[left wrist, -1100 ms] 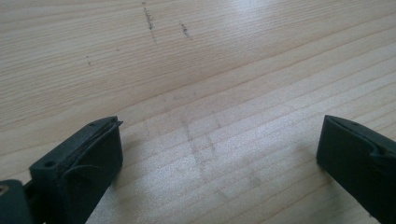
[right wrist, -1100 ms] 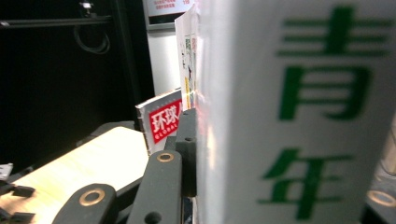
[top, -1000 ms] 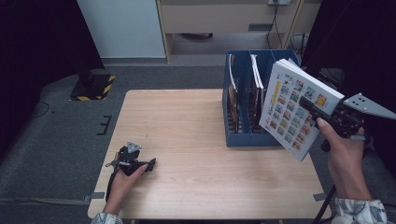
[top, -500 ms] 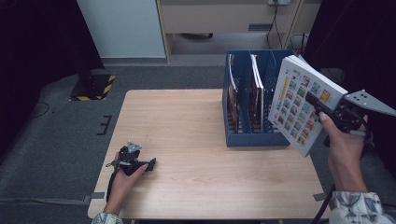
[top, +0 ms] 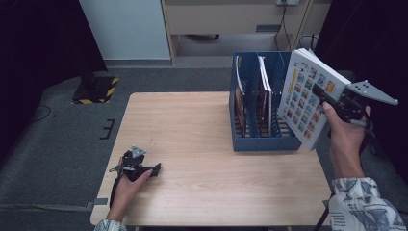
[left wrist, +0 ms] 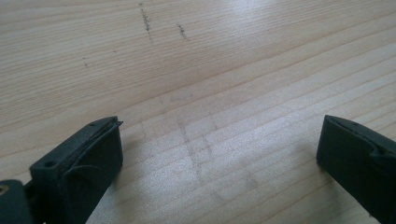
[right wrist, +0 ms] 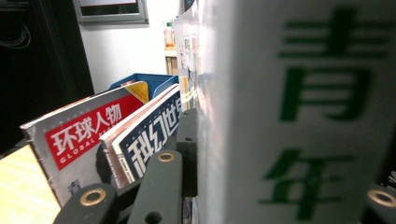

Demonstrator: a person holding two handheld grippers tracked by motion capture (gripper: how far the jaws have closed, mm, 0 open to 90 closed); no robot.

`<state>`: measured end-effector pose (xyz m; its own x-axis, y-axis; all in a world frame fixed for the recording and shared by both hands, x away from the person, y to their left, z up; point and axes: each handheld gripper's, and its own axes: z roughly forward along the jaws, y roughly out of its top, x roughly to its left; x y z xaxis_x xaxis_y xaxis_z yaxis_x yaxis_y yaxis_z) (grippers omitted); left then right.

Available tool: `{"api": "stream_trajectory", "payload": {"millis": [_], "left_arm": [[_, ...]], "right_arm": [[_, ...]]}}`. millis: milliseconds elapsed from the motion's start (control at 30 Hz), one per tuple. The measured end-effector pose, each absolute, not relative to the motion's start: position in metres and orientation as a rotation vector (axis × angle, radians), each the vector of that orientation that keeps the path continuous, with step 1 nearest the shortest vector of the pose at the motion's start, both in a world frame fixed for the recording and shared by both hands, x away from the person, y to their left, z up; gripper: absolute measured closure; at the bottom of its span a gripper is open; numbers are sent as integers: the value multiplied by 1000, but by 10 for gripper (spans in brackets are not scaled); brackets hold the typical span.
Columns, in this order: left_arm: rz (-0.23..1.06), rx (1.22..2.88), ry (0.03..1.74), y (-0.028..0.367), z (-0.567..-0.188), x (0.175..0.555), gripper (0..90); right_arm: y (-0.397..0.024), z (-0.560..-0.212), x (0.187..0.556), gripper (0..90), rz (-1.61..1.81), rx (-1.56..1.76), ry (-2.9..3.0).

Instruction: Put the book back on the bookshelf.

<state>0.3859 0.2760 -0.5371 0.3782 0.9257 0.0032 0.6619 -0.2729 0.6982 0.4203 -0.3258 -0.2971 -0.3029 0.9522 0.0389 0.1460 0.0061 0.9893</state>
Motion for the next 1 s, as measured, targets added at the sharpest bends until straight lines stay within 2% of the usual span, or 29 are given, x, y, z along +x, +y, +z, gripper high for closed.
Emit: {"api": "stream_trajectory", "payload": {"millis": [500,1000], "left_arm": [[559,2028,1364,276,-537,386,0],[560,2027,1366,275,-537,386,0]], "right_arm": [[-327,-306,443,740,1369,1217,1464],[-341,-308,440,740,1385,1255,1445]]}}
